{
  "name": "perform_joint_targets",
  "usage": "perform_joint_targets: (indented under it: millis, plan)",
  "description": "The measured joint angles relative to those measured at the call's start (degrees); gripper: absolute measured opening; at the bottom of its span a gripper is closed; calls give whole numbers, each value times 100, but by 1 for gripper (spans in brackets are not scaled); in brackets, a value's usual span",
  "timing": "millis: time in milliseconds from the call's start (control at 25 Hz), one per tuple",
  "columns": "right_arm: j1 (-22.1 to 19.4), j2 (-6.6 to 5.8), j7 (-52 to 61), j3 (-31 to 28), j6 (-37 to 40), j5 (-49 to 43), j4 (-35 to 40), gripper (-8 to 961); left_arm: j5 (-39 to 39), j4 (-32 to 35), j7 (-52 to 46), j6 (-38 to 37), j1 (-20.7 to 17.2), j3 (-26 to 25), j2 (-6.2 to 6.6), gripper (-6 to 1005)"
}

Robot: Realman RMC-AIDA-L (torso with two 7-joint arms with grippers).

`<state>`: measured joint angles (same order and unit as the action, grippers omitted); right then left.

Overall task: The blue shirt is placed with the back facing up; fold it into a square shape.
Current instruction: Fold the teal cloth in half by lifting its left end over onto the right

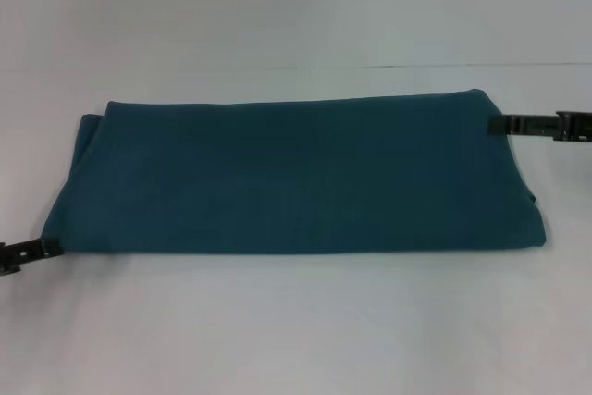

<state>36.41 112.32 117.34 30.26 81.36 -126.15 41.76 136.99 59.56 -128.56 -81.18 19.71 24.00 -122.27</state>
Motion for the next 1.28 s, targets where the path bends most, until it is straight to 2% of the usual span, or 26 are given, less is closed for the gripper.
perform_joint_targets:
  millis: [280, 720, 1280]
  plan:
    - [127, 28, 10, -36, -81, 24, 0, 921, 51, -220, -176, -5, 191, 24, -40, 890]
    - [75, 47, 1, -33, -156, 127, -2, 915, 217, -581, -191, 571, 392, 233, 0, 890]
    - [-39, 44, 14, -47, -91, 324, -18, 895, 257, -635, -196, 681, 538, 334, 37, 890]
